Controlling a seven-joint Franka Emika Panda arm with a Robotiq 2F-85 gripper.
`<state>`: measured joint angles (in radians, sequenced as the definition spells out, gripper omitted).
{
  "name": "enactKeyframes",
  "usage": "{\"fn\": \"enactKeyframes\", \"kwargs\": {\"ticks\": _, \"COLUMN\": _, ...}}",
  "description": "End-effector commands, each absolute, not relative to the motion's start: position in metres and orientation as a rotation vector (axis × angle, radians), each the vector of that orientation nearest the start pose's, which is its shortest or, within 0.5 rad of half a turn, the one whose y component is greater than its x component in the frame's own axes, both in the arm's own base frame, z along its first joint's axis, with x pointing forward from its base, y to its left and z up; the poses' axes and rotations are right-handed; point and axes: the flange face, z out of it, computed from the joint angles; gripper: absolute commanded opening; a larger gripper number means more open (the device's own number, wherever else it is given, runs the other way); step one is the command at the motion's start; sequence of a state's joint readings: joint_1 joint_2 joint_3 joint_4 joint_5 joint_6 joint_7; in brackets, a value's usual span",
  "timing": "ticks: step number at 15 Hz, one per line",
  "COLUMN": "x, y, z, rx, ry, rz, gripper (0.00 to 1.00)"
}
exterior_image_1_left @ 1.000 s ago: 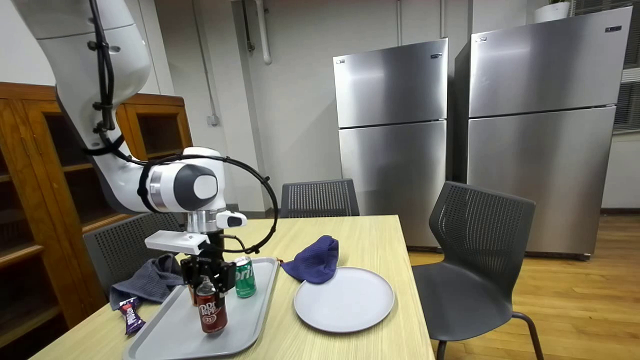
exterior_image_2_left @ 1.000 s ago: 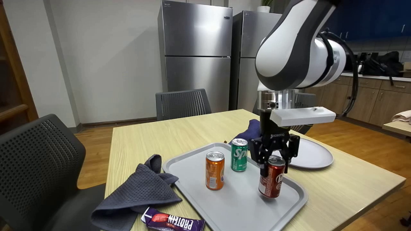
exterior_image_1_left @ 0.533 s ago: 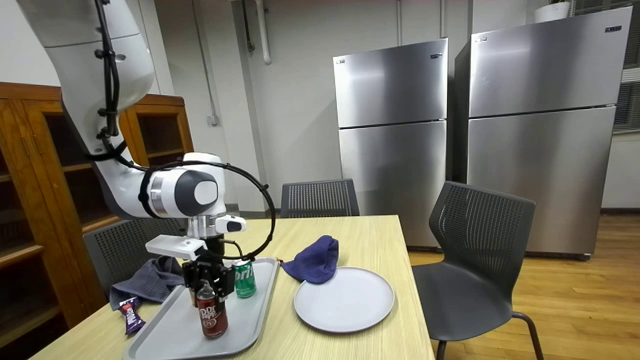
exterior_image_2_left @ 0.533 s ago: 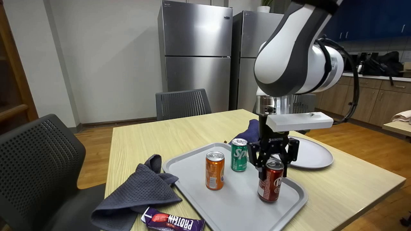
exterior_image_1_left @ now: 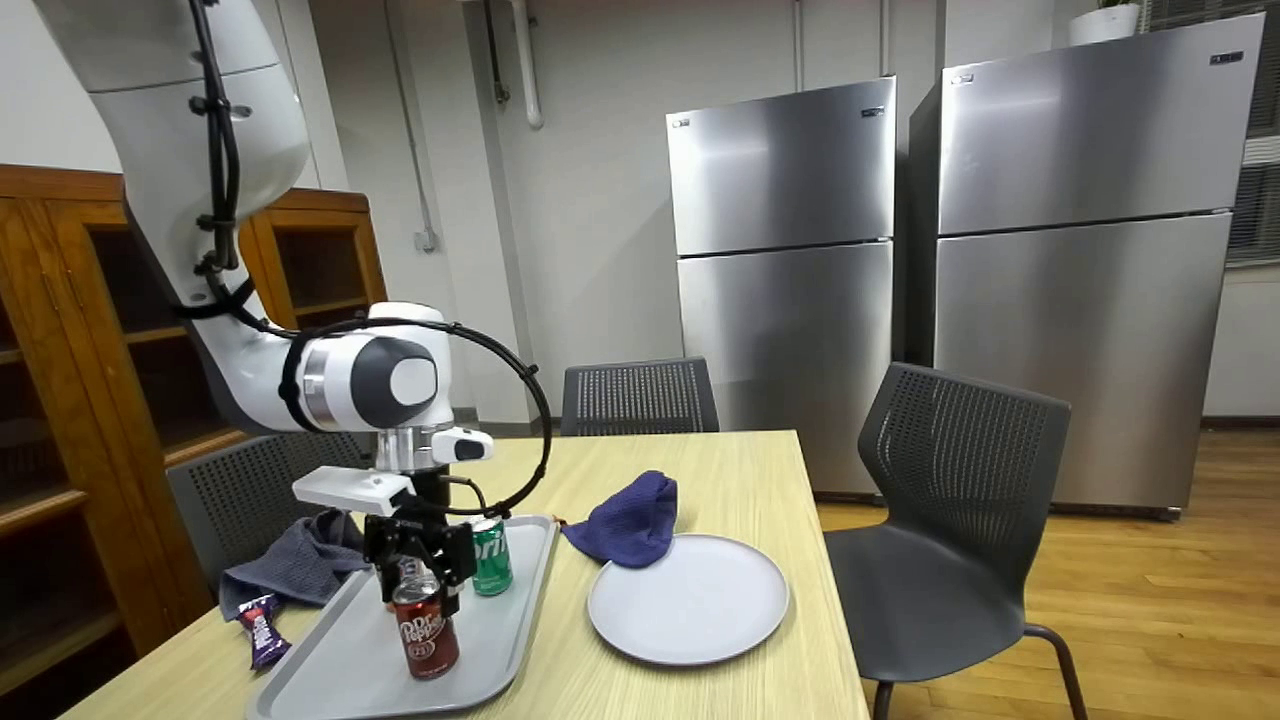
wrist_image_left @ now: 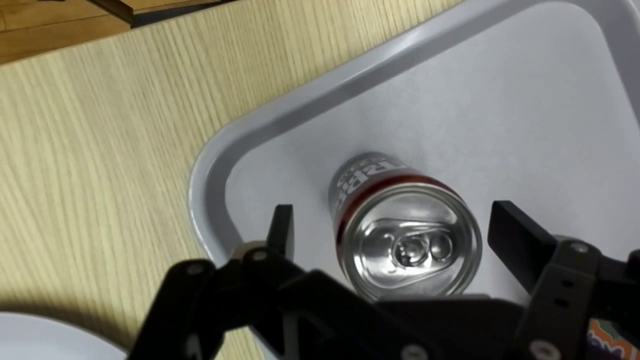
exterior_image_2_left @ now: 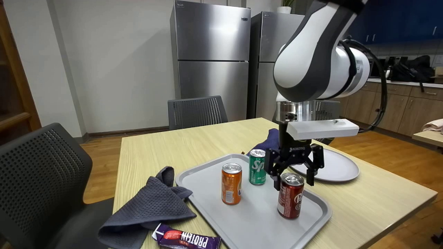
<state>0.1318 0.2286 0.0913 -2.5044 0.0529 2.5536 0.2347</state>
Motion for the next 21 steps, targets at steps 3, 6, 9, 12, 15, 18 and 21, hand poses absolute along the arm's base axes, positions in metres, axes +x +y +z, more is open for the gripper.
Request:
{"fn": "enactKeyframes", "kwargs": {"ticks": 3, "x": 0.435, "y": 0.090, "z": 0.222, "rx": -3.098, "ry": 0.094, "rz": 0.330, "gripper": 1.00}}
{"fn": "enactKeyframes", "kwargs": {"ticks": 6, "x": 0.434, "y": 0.085, "z": 0.240, "rx": -3.084, "ry": 0.087, "rz": 0.327, "gripper": 1.00}}
{"fn": "enactKeyframes", "kwargs": {"ticks": 9, "x": 0.434, "y": 0.077, "z": 0.257, "rx": -3.073, "ry": 0.083, "rz": 0.306, "gripper": 1.00}}
{"fn": "enactKeyframes", "kwargs": {"ticks": 12, "x": 0.434, "y": 0.063, "z": 0.273, "rx": -3.080, "ry": 0.073, "rz": 0.270, "gripper": 1.00}}
{"fn": "enactKeyframes", "kwargs": {"ticks": 15, "x": 0.433, "y": 0.045, "z": 0.288, "rx": -3.089, "ry": 0.080, "rz": 0.219, "gripper": 1.00}}
{"fn": "enactKeyframes", "kwargs": {"ticks": 18, "x": 0.431, "y": 0.028, "z": 0.299, "rx": -3.097, "ry": 0.053, "rz": 0.181, "gripper": 1.00}}
{"fn": "enactKeyframes", "kwargs": {"ticks": 21, "x": 0.430, "y": 0.010, "z": 0.303, "rx": -3.089, "ry": 0.075, "rz": 0.178, "gripper": 1.00}}
